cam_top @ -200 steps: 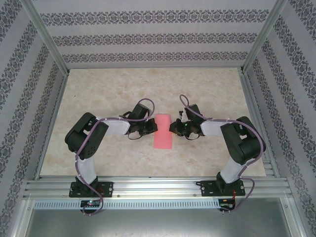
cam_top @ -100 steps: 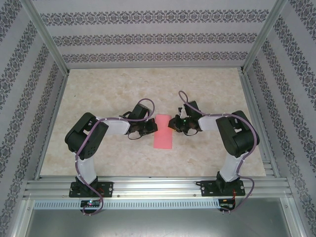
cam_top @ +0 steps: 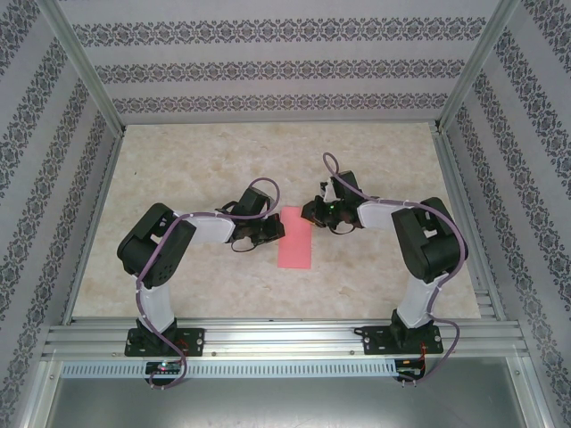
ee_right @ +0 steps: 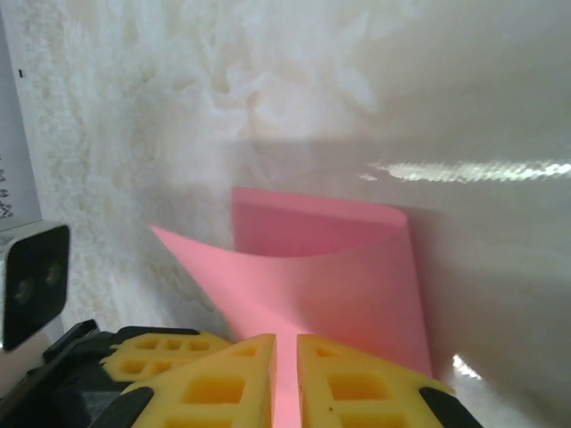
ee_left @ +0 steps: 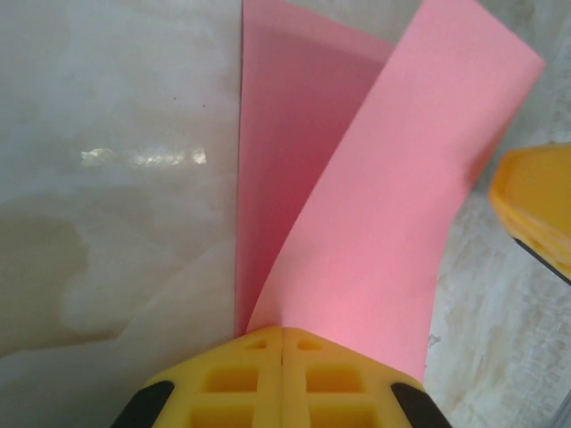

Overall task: Fold a paper plane with a square sheet of paper (pick it up from the middle)
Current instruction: First fold in half a square sheet of paper at the center of the table.

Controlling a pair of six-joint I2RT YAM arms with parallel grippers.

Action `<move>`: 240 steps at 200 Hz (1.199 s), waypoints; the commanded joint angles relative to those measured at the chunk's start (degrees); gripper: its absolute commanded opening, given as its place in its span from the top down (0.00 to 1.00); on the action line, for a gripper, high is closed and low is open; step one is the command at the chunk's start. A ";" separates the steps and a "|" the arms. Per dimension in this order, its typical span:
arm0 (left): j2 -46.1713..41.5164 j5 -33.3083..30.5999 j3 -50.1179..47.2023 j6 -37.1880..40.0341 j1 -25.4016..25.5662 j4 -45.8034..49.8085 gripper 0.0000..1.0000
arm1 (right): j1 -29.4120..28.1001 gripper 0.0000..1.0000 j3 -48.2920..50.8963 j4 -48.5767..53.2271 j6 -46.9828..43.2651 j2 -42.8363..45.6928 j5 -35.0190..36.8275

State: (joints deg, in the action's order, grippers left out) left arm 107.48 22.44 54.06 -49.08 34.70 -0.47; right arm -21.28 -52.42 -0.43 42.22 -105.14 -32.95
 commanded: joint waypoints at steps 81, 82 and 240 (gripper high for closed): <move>2.93 -1.48 -0.90 1.80 1.16 5.43 1.00 | 1.74 0.84 -4.72 3.96 -1.07 -1.59 0.67; 2.96 -1.50 -0.90 1.80 1.21 5.46 1.00 | 1.80 0.84 -4.80 4.00 -1.07 -1.62 0.62; 2.51 -1.49 -0.45 2.17 1.16 6.44 1.00 | 3.86 0.83 -13.44 12.25 -2.40 -3.95 0.51</move>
State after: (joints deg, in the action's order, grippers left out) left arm 107.53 22.46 54.08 -48.25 34.70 -0.45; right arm -17.91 -63.07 9.34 41.34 -112.60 -31.62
